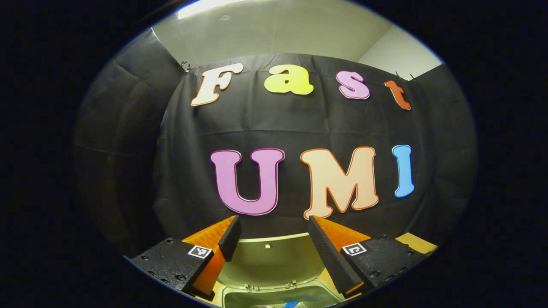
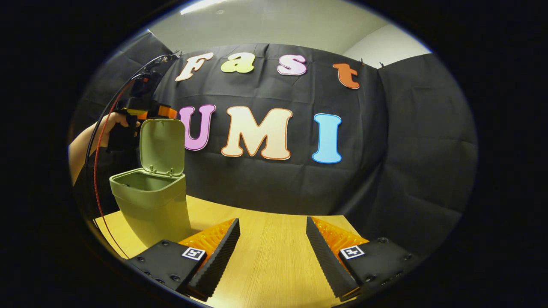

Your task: Press the lid of the desktop garbage bin to open it, pick up the crumpled paper on the desktop and throw it into the bin, then pick up the pop can on the desktop and drop it into the bin, and finally close the garbage bin lid.

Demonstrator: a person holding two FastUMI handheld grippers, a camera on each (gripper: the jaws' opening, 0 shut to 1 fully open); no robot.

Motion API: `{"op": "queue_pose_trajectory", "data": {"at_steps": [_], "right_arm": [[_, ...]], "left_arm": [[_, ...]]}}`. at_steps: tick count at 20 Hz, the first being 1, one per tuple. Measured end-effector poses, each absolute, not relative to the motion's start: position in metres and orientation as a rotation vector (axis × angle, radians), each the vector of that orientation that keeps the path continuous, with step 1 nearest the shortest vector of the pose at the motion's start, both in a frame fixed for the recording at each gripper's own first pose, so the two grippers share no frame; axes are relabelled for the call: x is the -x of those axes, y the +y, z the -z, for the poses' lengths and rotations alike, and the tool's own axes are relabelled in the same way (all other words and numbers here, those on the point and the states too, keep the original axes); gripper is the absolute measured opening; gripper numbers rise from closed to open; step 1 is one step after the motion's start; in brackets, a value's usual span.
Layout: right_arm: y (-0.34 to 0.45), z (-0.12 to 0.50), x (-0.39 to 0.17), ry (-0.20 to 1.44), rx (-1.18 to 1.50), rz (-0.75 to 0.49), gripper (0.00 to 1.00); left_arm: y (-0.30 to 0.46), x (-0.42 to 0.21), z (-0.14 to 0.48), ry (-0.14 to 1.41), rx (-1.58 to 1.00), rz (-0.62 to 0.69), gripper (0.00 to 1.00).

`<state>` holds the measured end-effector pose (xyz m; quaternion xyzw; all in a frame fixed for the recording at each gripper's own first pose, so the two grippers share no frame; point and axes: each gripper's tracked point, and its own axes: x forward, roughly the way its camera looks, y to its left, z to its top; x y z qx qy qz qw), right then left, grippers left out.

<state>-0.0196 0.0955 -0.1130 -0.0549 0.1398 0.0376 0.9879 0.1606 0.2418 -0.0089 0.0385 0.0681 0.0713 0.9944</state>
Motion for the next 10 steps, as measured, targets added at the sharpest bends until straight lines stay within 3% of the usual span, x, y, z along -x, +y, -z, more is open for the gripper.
{"op": "queue_pose_trajectory", "data": {"at_steps": [3, 4, 7, 10], "right_arm": [[0.091, 0.112, 0.018, 0.277, 0.103, -0.101, 0.98], [0.088, 0.111, 0.017, 0.278, 0.097, -0.111, 0.98], [0.078, 0.110, 0.013, 0.278, 0.081, -0.134, 0.98], [0.069, 0.112, 0.006, 0.286, 0.060, -0.155, 0.98]], "left_arm": [[0.238, -0.149, 0.009, 0.147, -0.074, -0.161, 0.98], [0.236, -0.143, 0.009, 0.149, -0.073, -0.170, 0.93], [0.228, -0.125, 0.011, 0.154, -0.082, -0.198, 0.93], [0.223, -0.103, 0.015, 0.164, -0.069, -0.228, 0.98]]}}
